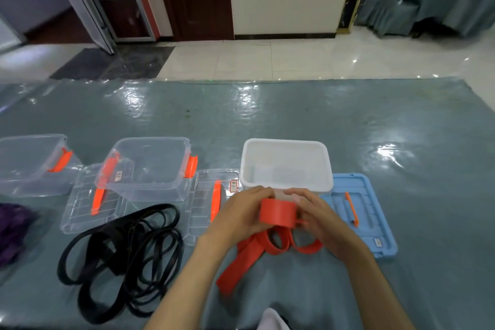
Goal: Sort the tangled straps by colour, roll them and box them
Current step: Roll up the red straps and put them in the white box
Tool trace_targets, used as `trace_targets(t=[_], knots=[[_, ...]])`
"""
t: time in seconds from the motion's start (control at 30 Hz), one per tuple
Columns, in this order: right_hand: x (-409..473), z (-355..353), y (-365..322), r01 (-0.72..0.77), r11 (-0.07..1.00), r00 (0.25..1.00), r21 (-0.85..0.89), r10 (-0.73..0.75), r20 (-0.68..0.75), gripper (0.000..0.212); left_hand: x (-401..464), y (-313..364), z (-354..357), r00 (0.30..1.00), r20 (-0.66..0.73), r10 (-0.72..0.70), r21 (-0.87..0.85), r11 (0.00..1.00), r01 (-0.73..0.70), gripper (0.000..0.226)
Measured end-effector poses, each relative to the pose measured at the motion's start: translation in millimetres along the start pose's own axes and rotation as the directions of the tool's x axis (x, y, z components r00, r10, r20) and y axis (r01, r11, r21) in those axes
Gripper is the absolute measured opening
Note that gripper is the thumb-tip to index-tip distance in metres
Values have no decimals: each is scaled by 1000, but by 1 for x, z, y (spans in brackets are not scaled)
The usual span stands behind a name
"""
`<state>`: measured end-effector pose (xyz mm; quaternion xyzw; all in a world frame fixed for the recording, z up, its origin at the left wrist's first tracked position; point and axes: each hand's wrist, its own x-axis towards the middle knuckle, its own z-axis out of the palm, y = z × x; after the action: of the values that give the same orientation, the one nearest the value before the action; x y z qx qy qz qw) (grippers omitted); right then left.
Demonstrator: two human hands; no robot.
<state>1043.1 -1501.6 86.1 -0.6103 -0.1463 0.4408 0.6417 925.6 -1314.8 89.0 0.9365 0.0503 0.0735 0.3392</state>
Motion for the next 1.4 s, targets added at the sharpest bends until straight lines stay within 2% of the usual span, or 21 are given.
trace_targets(t=[0.07,0.17,0.23,0.33,0.4,0.47,0.57,0.67,0.73,0.8,0.87,1.0,1.07,1.13,1.27,1.4], knots=[[-6,-5,2,11,997,997,73,-6,-74,48,3,1,1,996,-45,-80,14,997,81,27],[-15,-9,-1,98,992,982,80,-83,-171,55,11,9,4,988,-55,-143,282,947,153,36],[-19,-8,-8,150,988,968,31,-140,-211,49,19,15,9,986,-41,-163,400,902,165,38],[-17,-8,-17,178,971,936,-158,-217,-277,49,28,21,18,986,-19,-168,418,894,160,38],[-13,-9,-22,186,943,896,-275,-278,-347,35,33,23,22,985,-16,-170,439,884,160,40],[-8,-14,-24,221,934,858,-280,-322,-400,21,37,21,22,983,-22,-181,451,876,172,44],[-4,-22,-25,243,954,854,-173,-295,-429,25,40,15,22,987,-38,-157,346,925,160,59],[-1,-27,-28,231,969,874,-85,-245,-419,23,38,18,23,993,-80,-91,-69,994,85,76],[-1,-26,-29,232,971,887,-54,-235,-398,23,38,25,25,994,-113,-8,-193,981,-14,68],[-2,-21,-29,236,972,905,2,-219,-366,23,38,30,27,989,-140,47,-201,977,-75,53],[-1,-19,-28,234,972,919,28,-212,-333,25,38,30,25,983,-181,26,-207,976,-63,44],[3,-21,-28,178,983,952,50,-160,-260,32,36,22,20,983,-181,7,-109,994,-27,48],[7,-21,-30,131,986,959,100,-100,-265,42,37,19,19,987,-163,-2,-70,998,-10,54],[10,-24,-31,134,988,945,74,-105,-311,47,41,18,17,989,-146,-6,-39,999,0,56],[12,-29,-29,184,983,913,-21,-179,-367,37,49,20,19,994,-105,8,-62,998,-14,51],[13,-33,-27,161,985,929,60,-130,-346,29,53,23,16,989,-137,61,-132,988,-79,44]])
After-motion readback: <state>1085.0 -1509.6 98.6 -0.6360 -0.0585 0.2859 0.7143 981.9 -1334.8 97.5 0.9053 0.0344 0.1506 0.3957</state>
